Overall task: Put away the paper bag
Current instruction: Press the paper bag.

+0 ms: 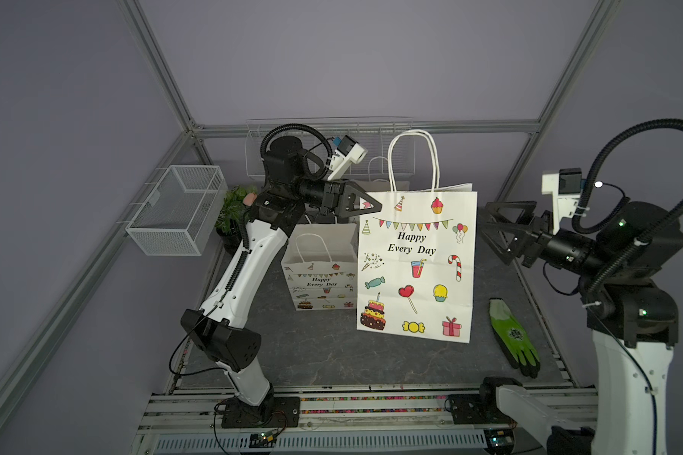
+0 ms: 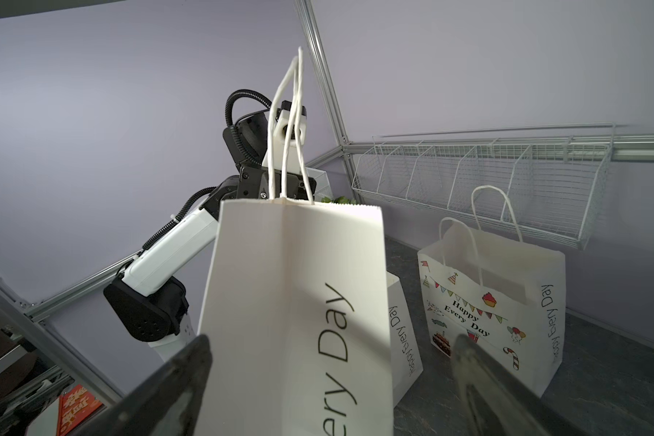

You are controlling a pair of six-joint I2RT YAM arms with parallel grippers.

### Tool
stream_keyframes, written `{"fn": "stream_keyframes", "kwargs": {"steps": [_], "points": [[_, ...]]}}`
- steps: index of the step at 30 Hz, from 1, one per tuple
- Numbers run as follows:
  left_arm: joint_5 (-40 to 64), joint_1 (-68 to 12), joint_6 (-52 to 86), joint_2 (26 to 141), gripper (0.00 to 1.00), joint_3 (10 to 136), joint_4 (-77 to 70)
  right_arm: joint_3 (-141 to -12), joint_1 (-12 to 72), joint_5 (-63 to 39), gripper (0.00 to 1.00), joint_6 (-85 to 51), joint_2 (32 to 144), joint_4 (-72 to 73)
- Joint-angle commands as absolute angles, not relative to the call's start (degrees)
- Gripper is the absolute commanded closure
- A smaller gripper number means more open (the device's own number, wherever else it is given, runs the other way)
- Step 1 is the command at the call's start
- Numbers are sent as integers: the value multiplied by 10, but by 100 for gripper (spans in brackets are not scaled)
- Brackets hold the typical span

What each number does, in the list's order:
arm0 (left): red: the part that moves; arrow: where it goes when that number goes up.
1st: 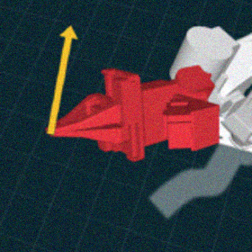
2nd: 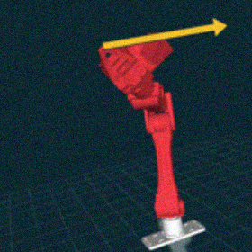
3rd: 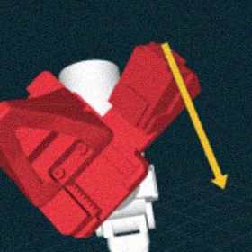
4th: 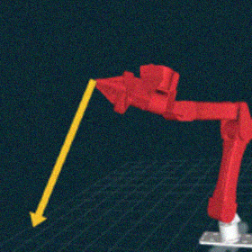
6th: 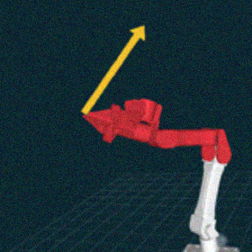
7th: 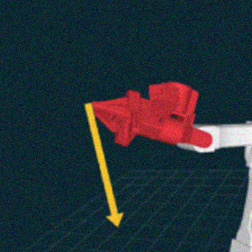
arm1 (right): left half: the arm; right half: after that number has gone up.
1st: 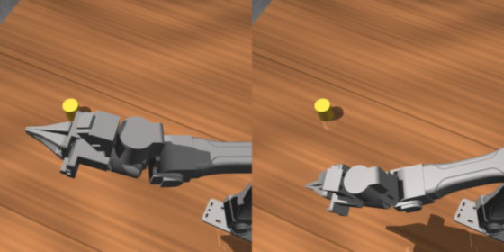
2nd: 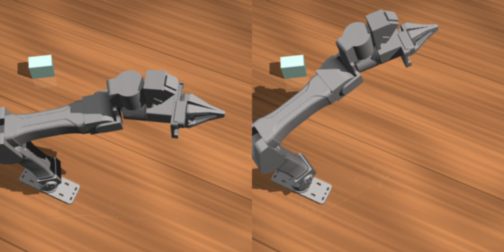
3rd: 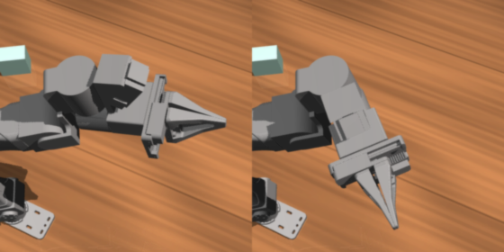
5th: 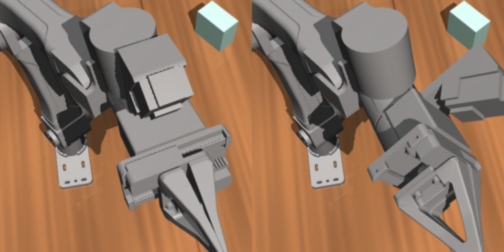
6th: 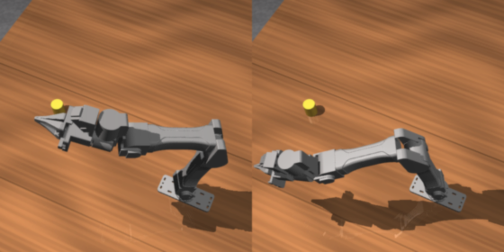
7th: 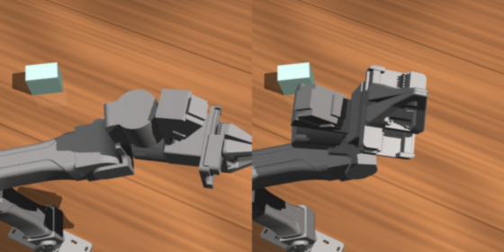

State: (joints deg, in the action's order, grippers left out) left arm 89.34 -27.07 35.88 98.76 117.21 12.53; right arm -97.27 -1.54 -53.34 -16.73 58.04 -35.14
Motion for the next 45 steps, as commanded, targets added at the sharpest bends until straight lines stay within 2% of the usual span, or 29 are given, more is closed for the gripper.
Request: {"fn": "stream_keyframes", "kwargs": {"steps": [1,4,11,19,26,29,36,41,43,44,45], "points": [[887,-271,389,983,100,1176,97,-977,-19,-543,1,-186,563,-348],[887,-271,389,983,100,1173,97,-942,-17,-591,1,-273,556,-238],[876,-270,390,984,100,1183,98,-923,-9,-611,8,-299,560,-206],[865,-271,394,1012,100,1212,103,-907,27,-618,29,-291,591,-202],[843,-268,408,1046,100,1240,100,-913,58,-611,39,-250,614,-249],[838,-266,411,1054,100,1249,101,-926,72,-596,50,-211,632,-301],[830,-254,410,1049,100,1250,101,-936,89,-584,68,-177,644,-344],[828,-250,410,1042,100,1247,103,-949,93,-559,88,-160,655,-378],[826,-244,409,1039,100,1243,105,-952,93,-554,88,-159,657,-383],[823,-240,409,1037,100,1241,105,-954,93,-553,85,-160,656,-385],[822,-236,409,1036,100,1239,105,-954,93,-555,74,-161,655,-386]]}}
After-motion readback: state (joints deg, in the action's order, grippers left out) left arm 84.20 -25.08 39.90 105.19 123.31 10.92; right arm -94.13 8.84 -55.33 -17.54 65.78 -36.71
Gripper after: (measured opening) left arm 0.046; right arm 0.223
